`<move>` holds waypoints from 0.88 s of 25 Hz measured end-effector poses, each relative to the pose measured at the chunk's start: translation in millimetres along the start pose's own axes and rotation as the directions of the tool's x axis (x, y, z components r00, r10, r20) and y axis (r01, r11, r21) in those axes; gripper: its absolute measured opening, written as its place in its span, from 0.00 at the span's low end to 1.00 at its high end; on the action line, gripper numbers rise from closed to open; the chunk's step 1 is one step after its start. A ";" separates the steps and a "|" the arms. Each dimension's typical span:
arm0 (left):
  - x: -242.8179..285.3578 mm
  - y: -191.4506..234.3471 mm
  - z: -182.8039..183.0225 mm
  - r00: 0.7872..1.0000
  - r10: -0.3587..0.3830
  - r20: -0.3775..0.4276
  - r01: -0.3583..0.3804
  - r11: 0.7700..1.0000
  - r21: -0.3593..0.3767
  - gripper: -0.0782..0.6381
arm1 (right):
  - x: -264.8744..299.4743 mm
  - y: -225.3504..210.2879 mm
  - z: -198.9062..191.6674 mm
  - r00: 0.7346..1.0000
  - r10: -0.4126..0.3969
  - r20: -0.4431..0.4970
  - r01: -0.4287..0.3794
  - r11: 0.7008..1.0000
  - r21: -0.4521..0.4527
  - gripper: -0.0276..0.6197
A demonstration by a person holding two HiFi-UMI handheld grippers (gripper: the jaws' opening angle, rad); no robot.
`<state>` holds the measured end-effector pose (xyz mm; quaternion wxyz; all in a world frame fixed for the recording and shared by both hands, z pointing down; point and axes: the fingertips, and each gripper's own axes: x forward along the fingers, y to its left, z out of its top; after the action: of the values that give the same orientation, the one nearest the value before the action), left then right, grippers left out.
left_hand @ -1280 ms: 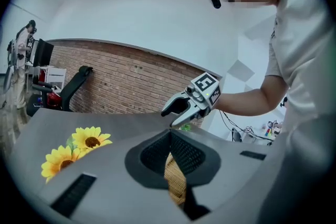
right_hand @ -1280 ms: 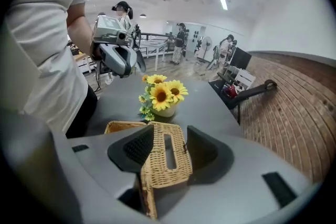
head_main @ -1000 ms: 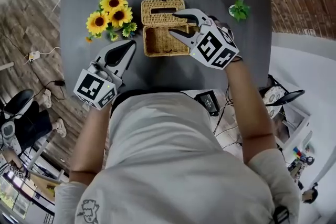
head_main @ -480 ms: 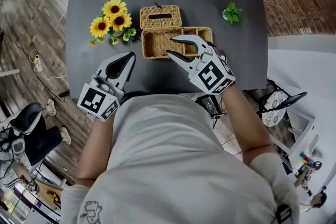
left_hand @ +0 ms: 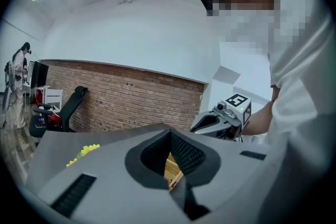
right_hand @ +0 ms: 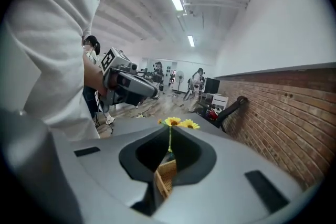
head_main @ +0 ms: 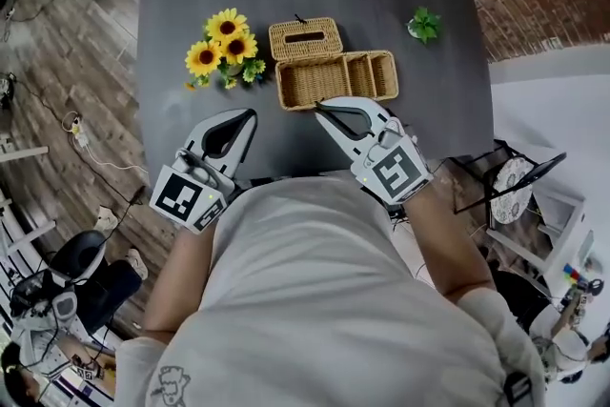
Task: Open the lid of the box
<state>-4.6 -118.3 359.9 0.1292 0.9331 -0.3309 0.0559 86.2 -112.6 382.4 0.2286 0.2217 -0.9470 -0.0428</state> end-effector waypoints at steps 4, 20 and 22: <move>-27.9 -1.1 6.3 0.999 -0.032 0.013 0.032 0.999 0.026 0.12 | 6.0 21.2 20.1 0.999 -0.043 0.021 0.043 0.999 0.013 0.05; -136.0 -13.6 5.4 0.987 -0.153 0.056 0.150 0.987 0.051 0.12 | 18.6 127.4 73.4 0.990 -0.139 0.036 0.136 0.988 0.073 0.05; -141.2 -17.8 4.1 0.986 -0.156 0.059 0.153 0.987 0.053 0.12 | 14.8 132.8 77.2 0.987 -0.151 0.051 0.146 0.986 0.085 0.05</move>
<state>-102.7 -21.0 325.6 0.1001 0.9602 -0.2598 0.0242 -13.7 -1.5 343.9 0.1884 0.2994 -0.9349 -0.0273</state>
